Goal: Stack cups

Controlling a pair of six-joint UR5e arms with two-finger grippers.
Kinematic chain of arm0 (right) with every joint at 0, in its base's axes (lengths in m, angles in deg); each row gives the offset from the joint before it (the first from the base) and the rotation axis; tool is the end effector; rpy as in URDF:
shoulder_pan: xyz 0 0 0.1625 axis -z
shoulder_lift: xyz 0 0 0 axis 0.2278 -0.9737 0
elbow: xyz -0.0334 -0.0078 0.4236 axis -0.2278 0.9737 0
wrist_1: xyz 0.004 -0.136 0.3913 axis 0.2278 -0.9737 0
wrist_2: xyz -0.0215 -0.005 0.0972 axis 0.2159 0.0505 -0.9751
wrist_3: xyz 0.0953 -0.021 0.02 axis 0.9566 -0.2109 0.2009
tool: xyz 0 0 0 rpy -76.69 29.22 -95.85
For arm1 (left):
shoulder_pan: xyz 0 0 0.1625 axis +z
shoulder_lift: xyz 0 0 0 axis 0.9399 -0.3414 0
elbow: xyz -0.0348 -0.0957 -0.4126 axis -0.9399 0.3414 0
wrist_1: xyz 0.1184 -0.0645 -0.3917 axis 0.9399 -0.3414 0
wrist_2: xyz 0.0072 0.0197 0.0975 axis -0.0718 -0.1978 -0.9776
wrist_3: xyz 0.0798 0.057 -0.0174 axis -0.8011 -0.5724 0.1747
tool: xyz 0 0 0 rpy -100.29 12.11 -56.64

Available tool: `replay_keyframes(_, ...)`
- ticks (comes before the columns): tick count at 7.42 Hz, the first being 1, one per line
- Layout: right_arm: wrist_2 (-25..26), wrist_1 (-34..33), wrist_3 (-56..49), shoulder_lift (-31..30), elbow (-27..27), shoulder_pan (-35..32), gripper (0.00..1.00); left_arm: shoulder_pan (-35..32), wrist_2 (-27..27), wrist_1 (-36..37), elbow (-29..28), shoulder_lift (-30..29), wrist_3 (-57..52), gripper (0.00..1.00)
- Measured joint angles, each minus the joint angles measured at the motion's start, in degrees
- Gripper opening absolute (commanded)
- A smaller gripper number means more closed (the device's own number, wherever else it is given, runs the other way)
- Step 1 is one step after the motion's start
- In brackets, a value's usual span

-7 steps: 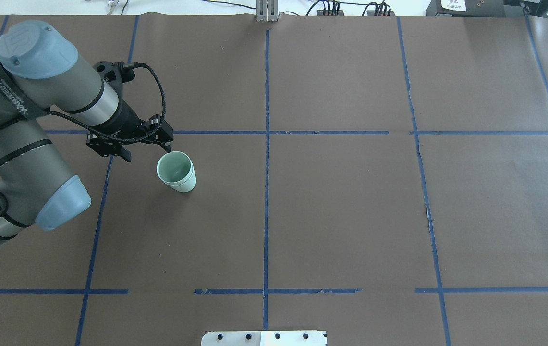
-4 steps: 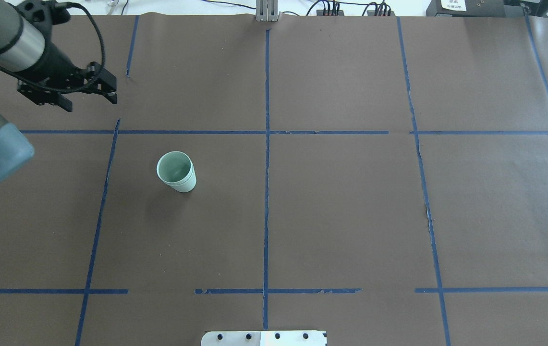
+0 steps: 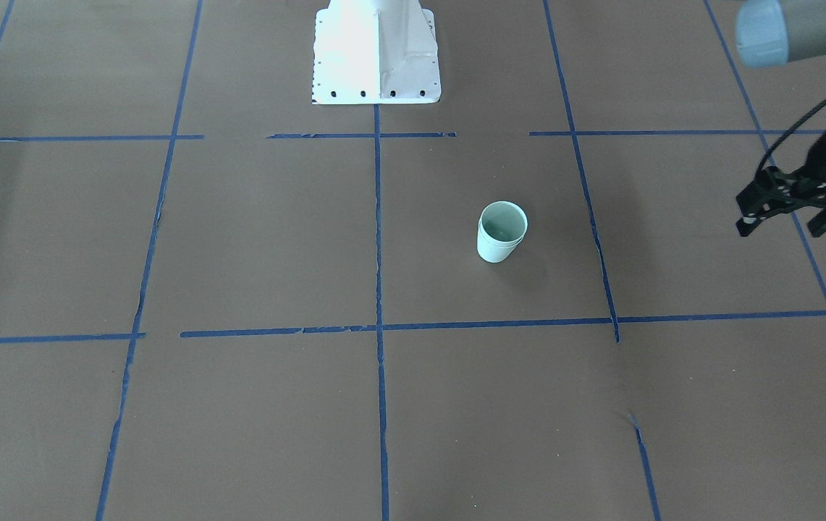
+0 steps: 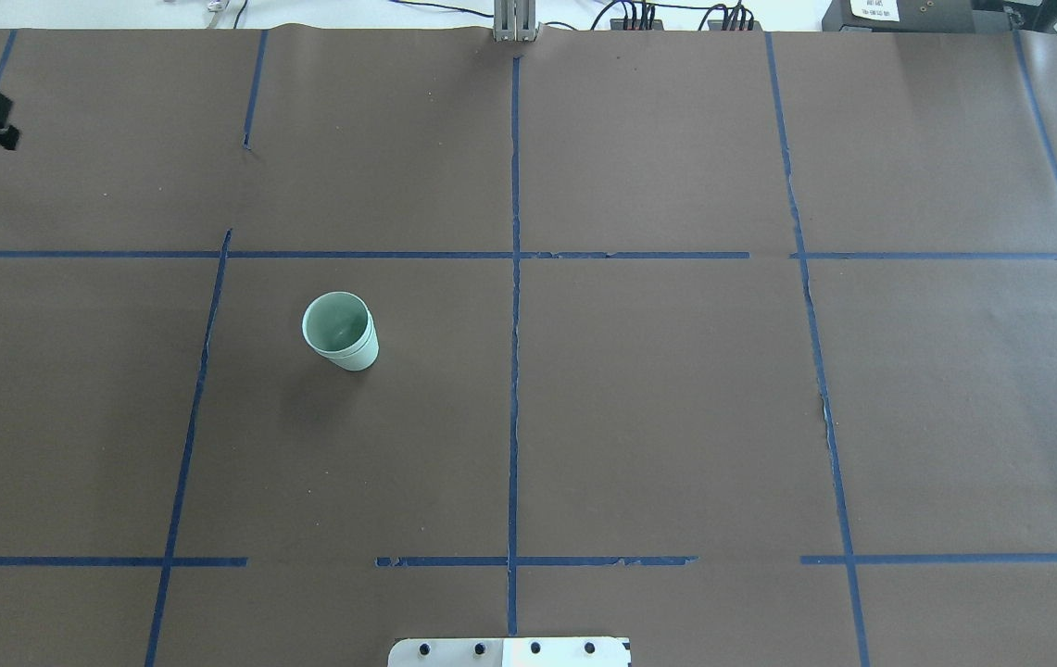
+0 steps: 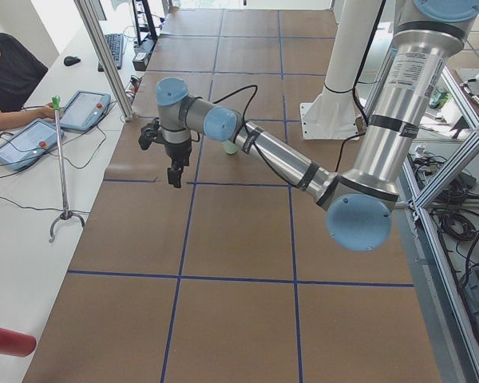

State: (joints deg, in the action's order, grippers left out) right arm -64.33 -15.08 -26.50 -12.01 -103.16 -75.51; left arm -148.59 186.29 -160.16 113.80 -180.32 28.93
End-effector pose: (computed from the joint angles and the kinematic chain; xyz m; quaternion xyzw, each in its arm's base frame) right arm 0.0602 -0.4357 0.6281 -0.0069 -0.3362 -0.0249 0.9414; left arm 0.0456 -0.5729 0.4408 0.0693 0.3589 0.0626 0.9287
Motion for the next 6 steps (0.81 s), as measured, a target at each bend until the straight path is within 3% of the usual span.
replay_keyframes(2, 0.0, 0.02, 0.0, 0.0, 0.02, 0.0, 1.0, -6.0, 0.83, -1.27, -4.1, 5.32, -12.18, 1.0)
replay_keyframes(6, 0.0, 0.08, 0.0, 0.0, 0.0, 0.0, 1.0, -9.58, 4.36, -9.31, -12.54, 12.72, -14.84, 1.0)
